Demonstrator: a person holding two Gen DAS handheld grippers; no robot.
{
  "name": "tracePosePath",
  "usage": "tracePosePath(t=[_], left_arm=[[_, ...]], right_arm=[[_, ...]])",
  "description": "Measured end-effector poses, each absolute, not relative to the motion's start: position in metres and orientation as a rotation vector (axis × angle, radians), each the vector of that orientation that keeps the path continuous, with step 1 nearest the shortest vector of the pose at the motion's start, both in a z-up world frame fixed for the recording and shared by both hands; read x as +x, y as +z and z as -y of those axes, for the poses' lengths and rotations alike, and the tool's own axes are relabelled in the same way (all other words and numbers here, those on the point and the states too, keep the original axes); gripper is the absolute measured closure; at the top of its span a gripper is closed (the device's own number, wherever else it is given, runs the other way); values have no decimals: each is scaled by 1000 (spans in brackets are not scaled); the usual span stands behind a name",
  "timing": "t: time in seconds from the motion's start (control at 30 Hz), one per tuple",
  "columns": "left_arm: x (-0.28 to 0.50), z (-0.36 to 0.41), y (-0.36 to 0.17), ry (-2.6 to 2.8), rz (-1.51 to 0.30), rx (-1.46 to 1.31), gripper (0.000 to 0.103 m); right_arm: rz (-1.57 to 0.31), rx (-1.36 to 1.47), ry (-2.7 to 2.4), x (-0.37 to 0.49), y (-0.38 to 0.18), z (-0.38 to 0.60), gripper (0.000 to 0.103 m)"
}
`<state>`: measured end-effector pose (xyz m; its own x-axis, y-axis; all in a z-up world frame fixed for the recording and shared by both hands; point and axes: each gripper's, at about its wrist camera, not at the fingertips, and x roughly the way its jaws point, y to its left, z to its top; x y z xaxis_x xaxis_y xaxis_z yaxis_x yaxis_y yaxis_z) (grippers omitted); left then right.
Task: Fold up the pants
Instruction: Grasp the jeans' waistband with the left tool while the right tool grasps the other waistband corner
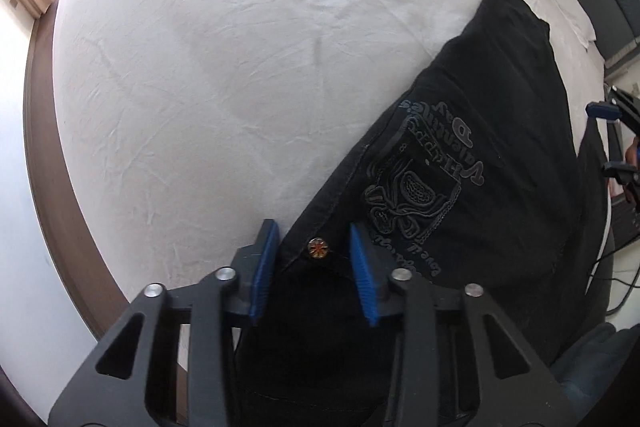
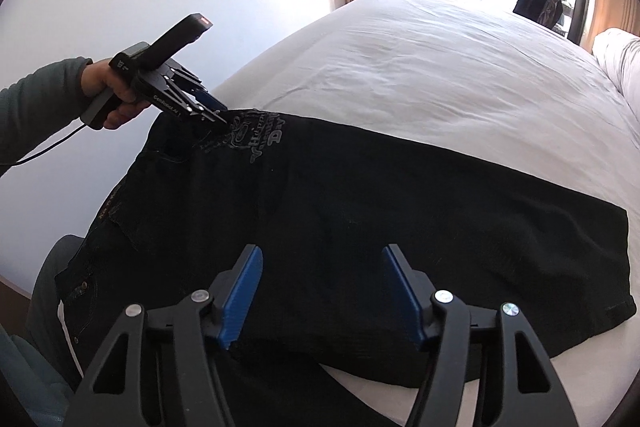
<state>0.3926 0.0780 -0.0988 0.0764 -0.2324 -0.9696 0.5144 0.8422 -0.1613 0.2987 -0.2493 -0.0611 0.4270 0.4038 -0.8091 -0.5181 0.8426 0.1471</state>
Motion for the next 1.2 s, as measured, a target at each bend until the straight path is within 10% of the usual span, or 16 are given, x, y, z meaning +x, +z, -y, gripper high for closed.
tracePosePath(t=[0.3,0.9,1.2], left_arm=[[369,-76,-88,-496,-1293,322,91],[296,-46,-48,-427,-943,501,92],[285,-48,-48,-454,-940,507,92]], right_arm=[[-963,-276,625,350,-57,236,40],[-1016,-716,813,438,-86,162,52],[-1126,-778,854,453,-108,154,77]])
